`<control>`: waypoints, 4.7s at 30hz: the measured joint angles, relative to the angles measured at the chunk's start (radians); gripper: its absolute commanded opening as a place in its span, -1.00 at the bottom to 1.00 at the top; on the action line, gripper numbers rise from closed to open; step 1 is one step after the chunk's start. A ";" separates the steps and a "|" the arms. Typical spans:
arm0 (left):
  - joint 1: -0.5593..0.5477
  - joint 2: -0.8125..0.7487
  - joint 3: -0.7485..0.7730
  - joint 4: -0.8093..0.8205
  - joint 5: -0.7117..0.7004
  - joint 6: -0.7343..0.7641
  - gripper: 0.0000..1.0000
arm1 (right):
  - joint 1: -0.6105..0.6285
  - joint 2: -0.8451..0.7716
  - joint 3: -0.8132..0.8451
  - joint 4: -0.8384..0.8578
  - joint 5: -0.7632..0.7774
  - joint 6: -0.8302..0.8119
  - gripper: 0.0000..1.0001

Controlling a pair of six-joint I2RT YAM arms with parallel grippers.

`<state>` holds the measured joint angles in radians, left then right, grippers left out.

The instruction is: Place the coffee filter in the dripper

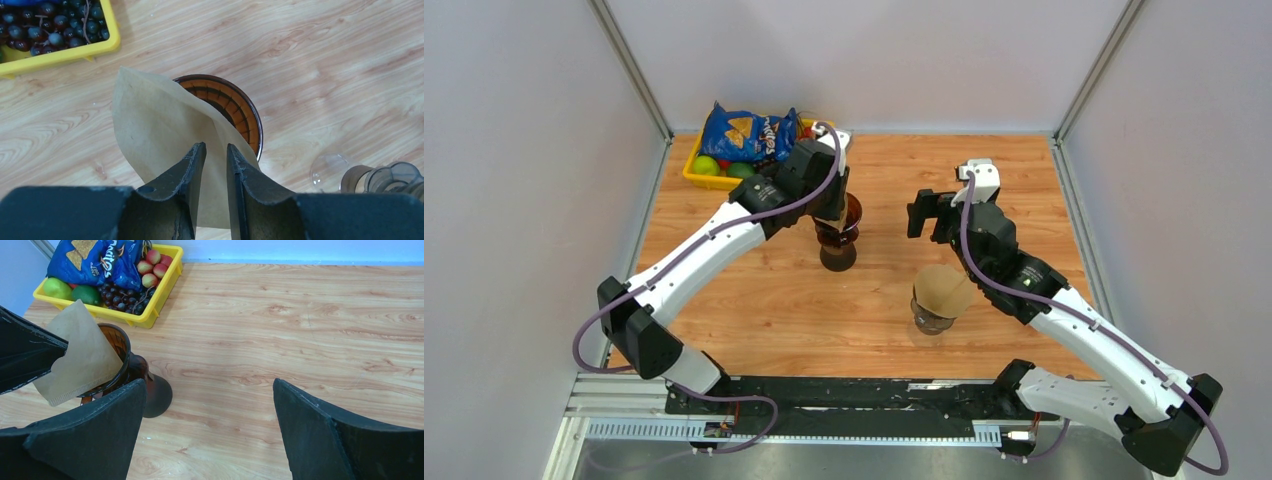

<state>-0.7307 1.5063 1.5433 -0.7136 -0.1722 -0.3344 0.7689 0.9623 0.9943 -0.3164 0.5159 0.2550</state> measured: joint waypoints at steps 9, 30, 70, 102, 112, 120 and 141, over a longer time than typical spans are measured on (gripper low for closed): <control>0.000 0.077 0.004 -0.004 -0.008 0.000 -0.40 | 0.000 0.000 -0.001 0.000 0.006 -0.004 1.00; 0.000 0.177 0.033 -0.029 -0.021 0.005 -0.46 | 0.000 0.000 -0.014 0.000 0.040 -0.021 1.00; 0.013 0.214 -0.019 -0.001 0.049 -0.002 -0.66 | -0.011 0.014 -0.014 0.000 0.053 -0.026 1.00; 0.013 0.218 0.048 -0.012 0.066 -0.008 -0.55 | -0.013 0.024 -0.014 0.000 0.059 -0.026 1.00; 0.013 0.218 0.053 -0.023 0.067 -0.007 -0.52 | -0.013 0.024 -0.014 0.000 0.059 -0.026 1.00; 0.013 0.218 0.079 -0.027 0.071 -0.002 -0.48 | -0.013 0.024 -0.014 0.000 0.060 -0.026 1.00; 0.013 0.229 0.117 -0.027 0.110 0.003 -0.47 | -0.013 0.024 -0.014 0.000 0.064 -0.026 1.00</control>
<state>-0.7177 1.7351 1.6604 -0.7406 -0.0624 -0.3313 0.7555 0.9859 0.9802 -0.3161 0.5797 0.2287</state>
